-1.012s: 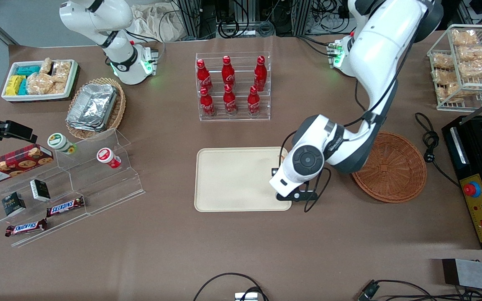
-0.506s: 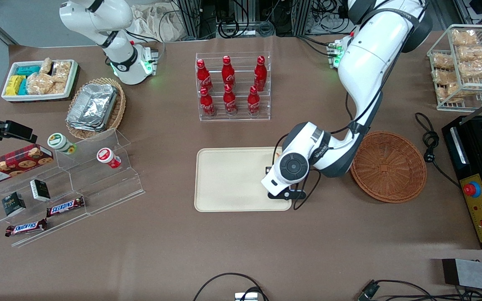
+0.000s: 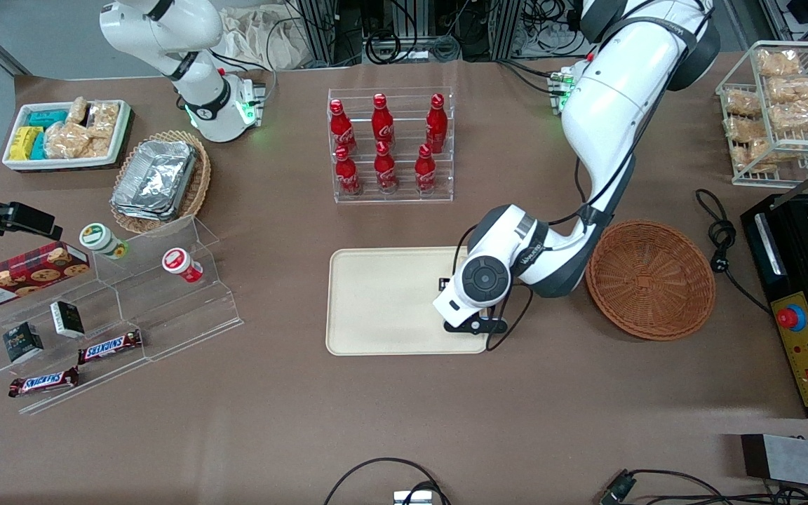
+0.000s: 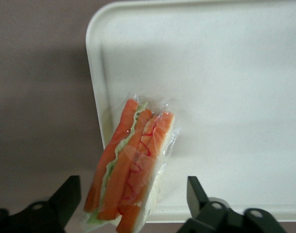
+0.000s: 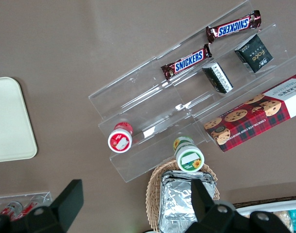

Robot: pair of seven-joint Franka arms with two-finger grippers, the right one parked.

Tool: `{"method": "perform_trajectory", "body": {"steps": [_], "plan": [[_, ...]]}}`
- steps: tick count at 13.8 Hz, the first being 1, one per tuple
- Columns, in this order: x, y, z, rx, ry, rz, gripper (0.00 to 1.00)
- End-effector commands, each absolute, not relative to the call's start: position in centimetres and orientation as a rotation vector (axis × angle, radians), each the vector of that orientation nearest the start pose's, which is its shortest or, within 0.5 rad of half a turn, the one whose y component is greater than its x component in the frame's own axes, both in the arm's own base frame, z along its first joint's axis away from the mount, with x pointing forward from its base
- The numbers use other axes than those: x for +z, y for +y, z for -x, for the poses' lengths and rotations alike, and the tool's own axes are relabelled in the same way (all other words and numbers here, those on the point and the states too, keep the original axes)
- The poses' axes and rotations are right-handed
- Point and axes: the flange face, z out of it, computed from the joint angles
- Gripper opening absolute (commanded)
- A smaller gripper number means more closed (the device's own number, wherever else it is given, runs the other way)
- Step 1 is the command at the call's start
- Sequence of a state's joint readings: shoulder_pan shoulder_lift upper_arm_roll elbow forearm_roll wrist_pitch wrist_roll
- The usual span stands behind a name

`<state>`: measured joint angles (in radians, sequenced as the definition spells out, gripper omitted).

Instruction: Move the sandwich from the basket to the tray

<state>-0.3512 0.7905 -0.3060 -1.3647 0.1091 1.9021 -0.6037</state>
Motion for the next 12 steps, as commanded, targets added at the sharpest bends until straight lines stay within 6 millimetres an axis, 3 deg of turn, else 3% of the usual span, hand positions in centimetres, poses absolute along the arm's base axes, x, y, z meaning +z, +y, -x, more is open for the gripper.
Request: {"method": "perform_trajectory", "body": {"steps": [1,3,4,5,6,12], "plan": [[31.0,-37.2,-60.2,0.310,0.024,3.066,1.00],[36.6,-33.4,-61.3,0.259,-0.044,3.059,1.00],[38.3,-31.1,-61.8,0.250,-0.086,3.057,1.00],[40.0,-30.4,-61.3,0.225,-0.096,3.056,1.00],[40.9,-29.2,-60.9,0.213,-0.112,3.048,1.00],[46.9,-17.1,-57.9,0.188,0.012,3.041,0.98]]}}
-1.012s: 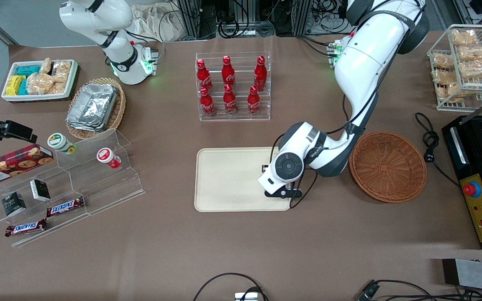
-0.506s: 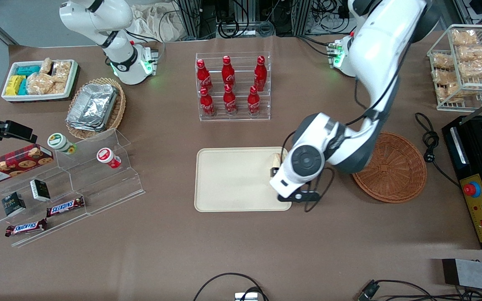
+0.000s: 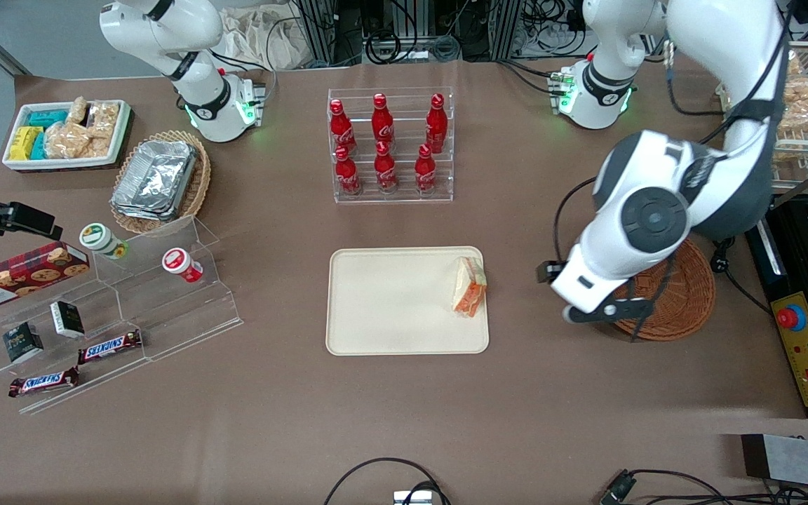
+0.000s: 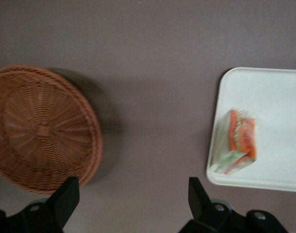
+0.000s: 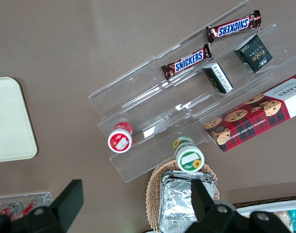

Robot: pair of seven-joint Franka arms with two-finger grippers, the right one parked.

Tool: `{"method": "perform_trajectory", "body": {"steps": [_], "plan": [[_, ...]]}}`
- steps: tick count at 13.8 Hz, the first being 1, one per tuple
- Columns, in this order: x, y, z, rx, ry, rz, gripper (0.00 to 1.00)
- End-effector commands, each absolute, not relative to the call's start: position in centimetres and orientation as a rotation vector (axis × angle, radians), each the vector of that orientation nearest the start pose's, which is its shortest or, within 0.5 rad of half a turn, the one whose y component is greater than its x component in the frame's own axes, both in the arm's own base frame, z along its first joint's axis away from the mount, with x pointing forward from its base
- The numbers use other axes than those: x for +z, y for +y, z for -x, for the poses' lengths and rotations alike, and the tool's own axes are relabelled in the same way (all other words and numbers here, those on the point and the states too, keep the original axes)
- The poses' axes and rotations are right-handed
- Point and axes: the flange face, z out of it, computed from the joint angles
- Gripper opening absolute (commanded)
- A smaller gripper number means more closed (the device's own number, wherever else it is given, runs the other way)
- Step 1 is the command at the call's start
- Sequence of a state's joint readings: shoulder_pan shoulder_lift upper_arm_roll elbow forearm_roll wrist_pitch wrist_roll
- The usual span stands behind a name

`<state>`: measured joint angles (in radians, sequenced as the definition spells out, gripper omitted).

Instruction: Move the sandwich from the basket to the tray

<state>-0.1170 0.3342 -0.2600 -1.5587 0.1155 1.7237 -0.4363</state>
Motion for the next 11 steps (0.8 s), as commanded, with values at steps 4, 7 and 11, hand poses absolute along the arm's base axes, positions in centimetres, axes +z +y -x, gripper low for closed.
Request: {"method": "perform_trajectory", "body": {"steps": [4,7,11], "plan": [[50.2,-9.0,-57.0,0.207,0.123,3.080,0.98],[52.3,-4.7,-56.3,0.216,0.254,3.072,0.98],[52.0,-5.1,-58.4,0.204,0.277,3.065,1.00]]}}
